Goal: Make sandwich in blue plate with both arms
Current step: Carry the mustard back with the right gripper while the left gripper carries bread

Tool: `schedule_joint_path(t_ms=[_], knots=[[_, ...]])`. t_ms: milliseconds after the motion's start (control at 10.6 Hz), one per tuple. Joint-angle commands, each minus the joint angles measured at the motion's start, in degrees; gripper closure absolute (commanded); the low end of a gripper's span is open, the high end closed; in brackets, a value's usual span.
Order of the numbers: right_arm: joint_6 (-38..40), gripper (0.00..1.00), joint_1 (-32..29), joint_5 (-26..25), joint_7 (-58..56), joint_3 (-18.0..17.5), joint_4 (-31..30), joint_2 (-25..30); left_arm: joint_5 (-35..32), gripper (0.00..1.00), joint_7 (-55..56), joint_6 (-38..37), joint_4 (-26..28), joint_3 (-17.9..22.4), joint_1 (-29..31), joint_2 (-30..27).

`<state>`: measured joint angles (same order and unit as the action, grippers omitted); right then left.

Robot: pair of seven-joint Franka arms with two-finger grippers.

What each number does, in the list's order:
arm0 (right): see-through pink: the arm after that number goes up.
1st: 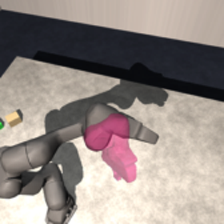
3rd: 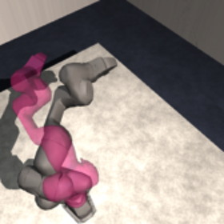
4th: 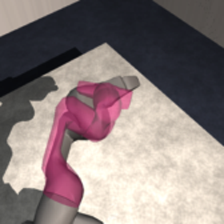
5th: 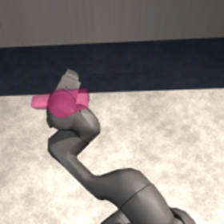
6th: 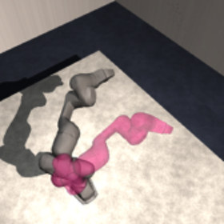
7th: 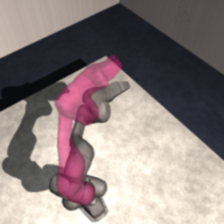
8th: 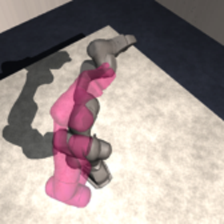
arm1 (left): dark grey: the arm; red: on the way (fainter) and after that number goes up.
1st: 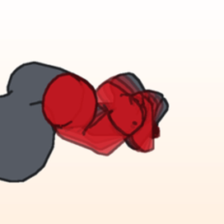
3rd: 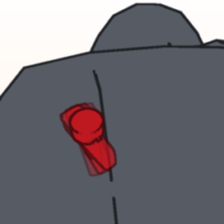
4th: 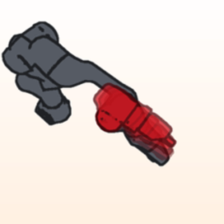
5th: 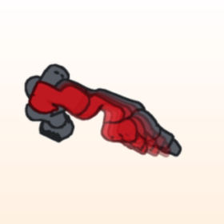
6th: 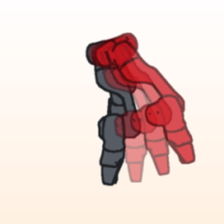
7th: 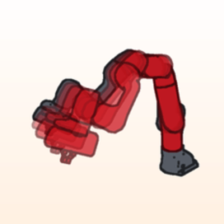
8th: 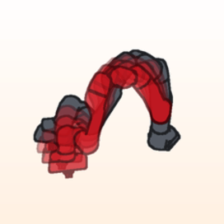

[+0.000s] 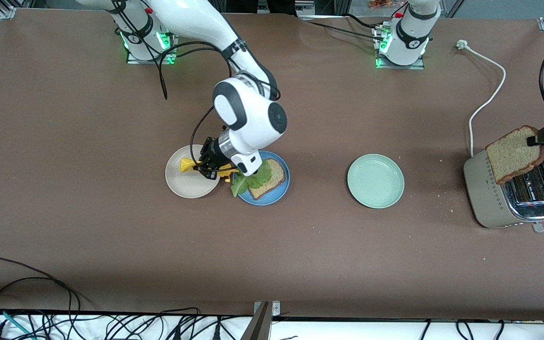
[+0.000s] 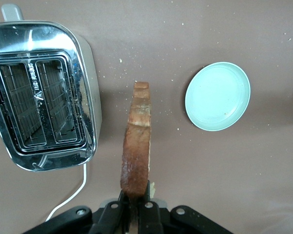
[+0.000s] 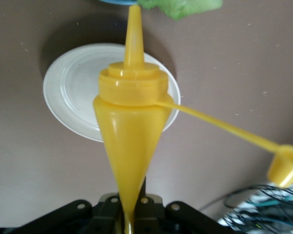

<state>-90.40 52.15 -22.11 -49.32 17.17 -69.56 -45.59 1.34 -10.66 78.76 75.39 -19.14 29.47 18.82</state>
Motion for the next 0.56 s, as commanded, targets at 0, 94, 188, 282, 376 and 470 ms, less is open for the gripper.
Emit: schedule_joint_path(t_ms=[0, 94, 188, 282, 376, 470], knots=[[0.7, 0.95, -7.3, 14.6, -4.0, -0.2, 1.7, 1.3, 1.5, 1.00, 0.2, -0.3, 0.1, 0.1, 0.1, -1.4], [0.7, 0.98, -9.8, 21.9, -6.2, 0.0, 1.7, 2.4, 1.5, 1.00, 0.2, -0.3, 0.3, 0.0, 0.1, -1.5], [0.7, 0.99, -13.2, 29.4, -9.4, 0.0, 1.7, 3.1, 1.6, 1.00, 0.2, -0.3, 0.3, -0.1, 0.1, -1.6], [1.0, 0.99, -16.6, 37.3, -13.0, -0.1, 1.6, 4.1, 1.6, 1.00, 0.2, -0.4, 0.3, 0.0, 0.1, -1.6], [1.4, 0.99, -20.3, 44.8, -17.2, -0.3, 1.5, 4.2, 1.6, 1.00, 0.3, -0.4, 0.3, -0.1, 0.1, -1.6], [1.6, 0.99, -23.5, 50.7, -21.7, -0.5, 1.4, 4.2, 1.5, 1.00, 0.5, -0.4, 0.4, -0.8, -0.1, -1.5]])
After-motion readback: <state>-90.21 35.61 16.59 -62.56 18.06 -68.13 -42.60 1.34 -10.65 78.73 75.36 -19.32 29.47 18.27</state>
